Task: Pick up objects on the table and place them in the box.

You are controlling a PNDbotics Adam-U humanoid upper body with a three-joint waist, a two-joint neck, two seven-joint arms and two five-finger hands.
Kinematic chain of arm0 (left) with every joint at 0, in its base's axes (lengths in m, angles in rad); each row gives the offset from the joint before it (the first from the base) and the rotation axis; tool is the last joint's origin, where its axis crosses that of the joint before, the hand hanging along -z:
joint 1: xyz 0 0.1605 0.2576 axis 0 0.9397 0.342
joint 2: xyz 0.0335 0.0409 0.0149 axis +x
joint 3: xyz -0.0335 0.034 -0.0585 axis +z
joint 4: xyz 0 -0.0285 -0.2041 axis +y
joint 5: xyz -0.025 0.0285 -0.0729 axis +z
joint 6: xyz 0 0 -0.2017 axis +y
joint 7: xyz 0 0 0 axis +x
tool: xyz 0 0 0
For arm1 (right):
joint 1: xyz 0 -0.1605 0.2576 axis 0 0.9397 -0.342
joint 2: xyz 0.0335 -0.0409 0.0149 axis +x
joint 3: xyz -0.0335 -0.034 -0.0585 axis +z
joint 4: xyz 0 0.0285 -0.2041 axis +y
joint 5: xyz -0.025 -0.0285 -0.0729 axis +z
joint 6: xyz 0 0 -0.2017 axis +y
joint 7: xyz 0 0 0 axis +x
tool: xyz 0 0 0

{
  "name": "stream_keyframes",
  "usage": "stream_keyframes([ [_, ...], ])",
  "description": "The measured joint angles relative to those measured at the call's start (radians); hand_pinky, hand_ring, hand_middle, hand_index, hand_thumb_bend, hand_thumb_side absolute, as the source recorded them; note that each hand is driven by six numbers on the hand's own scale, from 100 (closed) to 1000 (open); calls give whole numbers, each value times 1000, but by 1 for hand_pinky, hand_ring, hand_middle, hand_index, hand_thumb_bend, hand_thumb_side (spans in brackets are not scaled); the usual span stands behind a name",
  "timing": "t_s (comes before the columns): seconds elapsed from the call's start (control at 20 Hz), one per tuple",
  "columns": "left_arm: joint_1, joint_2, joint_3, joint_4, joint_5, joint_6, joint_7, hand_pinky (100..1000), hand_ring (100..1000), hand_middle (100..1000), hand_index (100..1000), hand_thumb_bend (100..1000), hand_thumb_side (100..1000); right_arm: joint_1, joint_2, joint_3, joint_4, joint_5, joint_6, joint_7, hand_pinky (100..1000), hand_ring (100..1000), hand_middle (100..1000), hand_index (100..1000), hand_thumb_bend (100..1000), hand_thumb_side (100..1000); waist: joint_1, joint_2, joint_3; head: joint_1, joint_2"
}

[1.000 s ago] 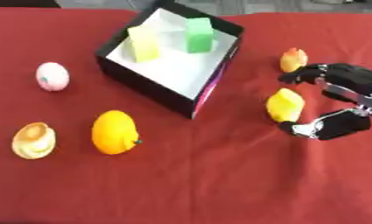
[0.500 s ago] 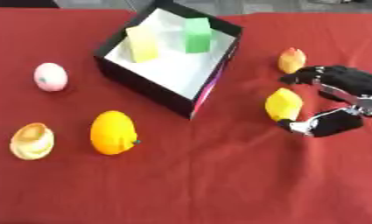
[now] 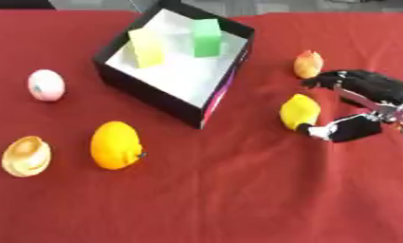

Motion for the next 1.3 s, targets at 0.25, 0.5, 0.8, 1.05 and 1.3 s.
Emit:
stream_keyframes([
  [0.25,0,0,-1,0,1,0,-2,702,775,742,771,290,610,-11,9,6,27,12,-9,11,928,845,814,935,441,700,0,0,1,0,0],
  [0.5,-1,0,-5,0,3,-1,-3,703,774,742,771,289,611,-27,23,15,67,27,-15,17,923,841,807,929,442,691,0,0,3,-3,0],
  [0.8,-3,0,-6,0,4,0,-7,703,774,743,771,287,613,-44,37,25,98,30,-30,31,917,836,793,918,444,661,0,0,5,-4,0],
  [1.05,-7,0,-6,0,4,0,-8,703,774,743,771,286,613,-57,48,38,117,34,-49,51,913,838,771,903,443,652,0,1,8,-5,-1],
  [1.3,-8,0,-6,0,4,1,-11,704,773,740,771,283,615,-67,59,47,142,44,-66,68,906,833,715,874,445,626,0,2,11,-8,-1],
])
